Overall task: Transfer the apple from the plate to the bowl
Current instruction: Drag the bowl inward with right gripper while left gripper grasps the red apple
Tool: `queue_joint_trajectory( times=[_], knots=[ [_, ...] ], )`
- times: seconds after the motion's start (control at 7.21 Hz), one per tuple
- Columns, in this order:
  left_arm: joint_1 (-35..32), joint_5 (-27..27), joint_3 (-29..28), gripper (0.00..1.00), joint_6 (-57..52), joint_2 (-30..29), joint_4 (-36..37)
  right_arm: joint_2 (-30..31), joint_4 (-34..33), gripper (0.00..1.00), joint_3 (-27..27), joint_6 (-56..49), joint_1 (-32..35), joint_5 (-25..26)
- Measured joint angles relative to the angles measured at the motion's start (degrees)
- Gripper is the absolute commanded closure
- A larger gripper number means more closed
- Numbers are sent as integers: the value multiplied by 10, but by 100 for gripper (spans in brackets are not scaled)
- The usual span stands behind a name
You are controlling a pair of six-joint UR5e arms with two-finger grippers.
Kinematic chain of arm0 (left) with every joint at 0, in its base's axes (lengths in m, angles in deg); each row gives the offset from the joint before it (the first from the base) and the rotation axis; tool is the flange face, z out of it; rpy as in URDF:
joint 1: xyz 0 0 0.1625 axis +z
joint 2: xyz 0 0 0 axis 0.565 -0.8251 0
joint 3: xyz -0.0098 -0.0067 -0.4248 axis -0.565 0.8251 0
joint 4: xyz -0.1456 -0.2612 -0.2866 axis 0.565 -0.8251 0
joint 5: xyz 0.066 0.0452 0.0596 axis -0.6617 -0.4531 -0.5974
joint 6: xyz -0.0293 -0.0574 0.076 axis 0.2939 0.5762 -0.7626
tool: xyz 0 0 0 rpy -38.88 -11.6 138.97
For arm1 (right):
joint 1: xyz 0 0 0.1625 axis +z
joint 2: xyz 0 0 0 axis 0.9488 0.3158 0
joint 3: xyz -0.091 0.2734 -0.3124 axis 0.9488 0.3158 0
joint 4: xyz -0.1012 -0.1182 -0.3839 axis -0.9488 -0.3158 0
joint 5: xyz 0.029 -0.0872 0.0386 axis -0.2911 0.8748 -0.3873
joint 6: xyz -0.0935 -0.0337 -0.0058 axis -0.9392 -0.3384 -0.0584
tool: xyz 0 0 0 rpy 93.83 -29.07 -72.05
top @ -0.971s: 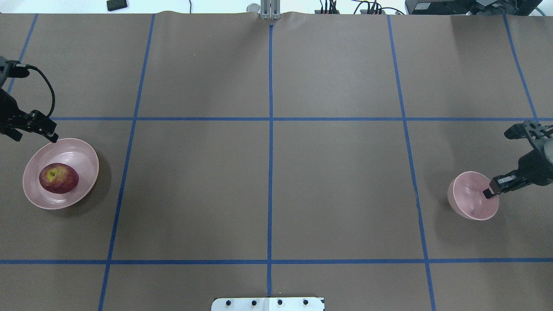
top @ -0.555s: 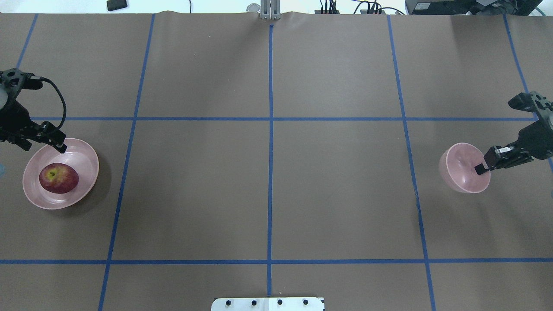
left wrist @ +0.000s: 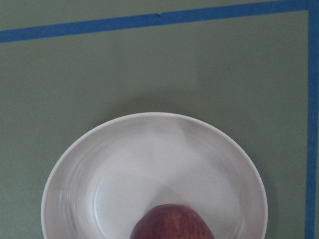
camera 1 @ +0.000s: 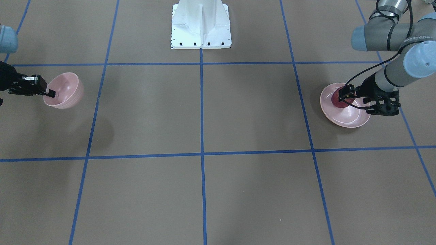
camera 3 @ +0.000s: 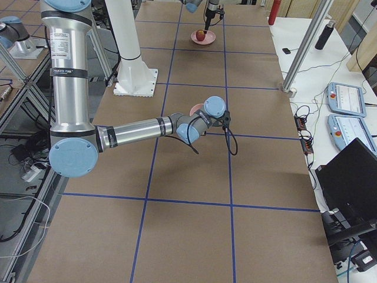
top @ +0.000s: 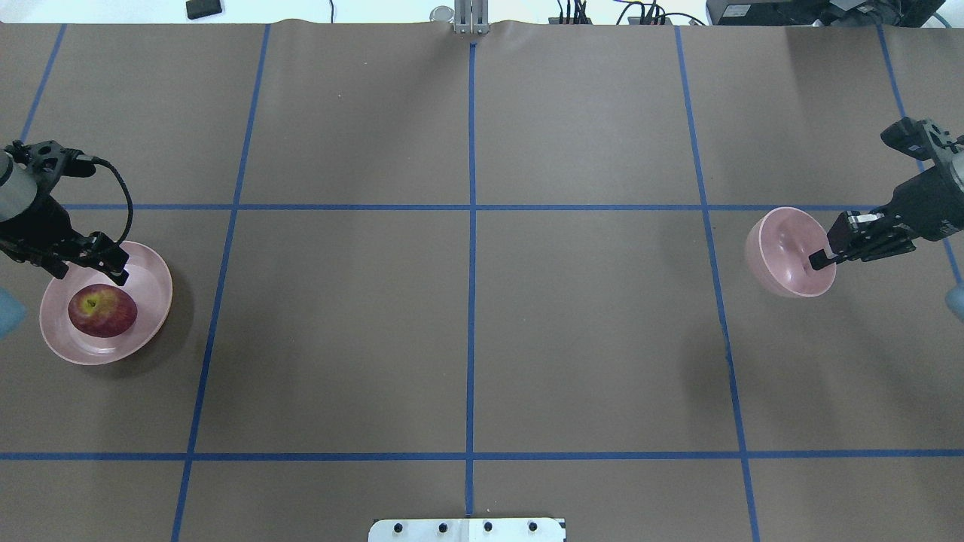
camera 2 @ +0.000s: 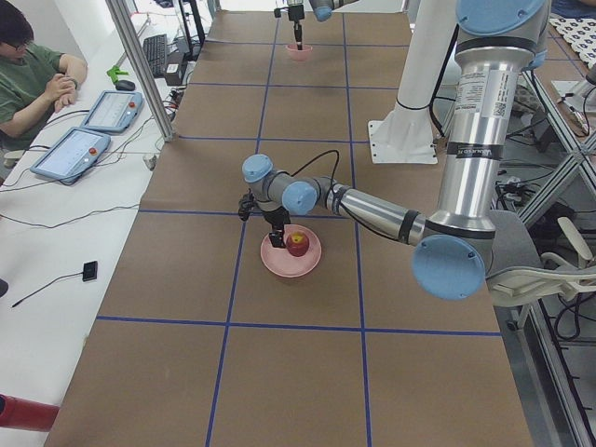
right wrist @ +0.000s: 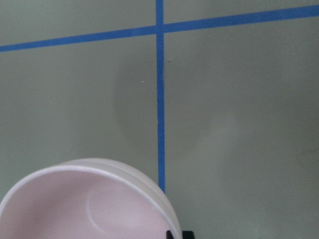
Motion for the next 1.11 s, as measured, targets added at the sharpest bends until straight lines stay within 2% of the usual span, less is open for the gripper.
queue_joint_trajectory(
  times=[0.69,1.11],
  knots=[
    [13,-3,-21,2,-4,1,-1,-41,-5,100,-5,59,11,-8],
    [26,0,-26,2,-3,1,-1,-87,-50,100,-6,71,12,-7]
  ],
)
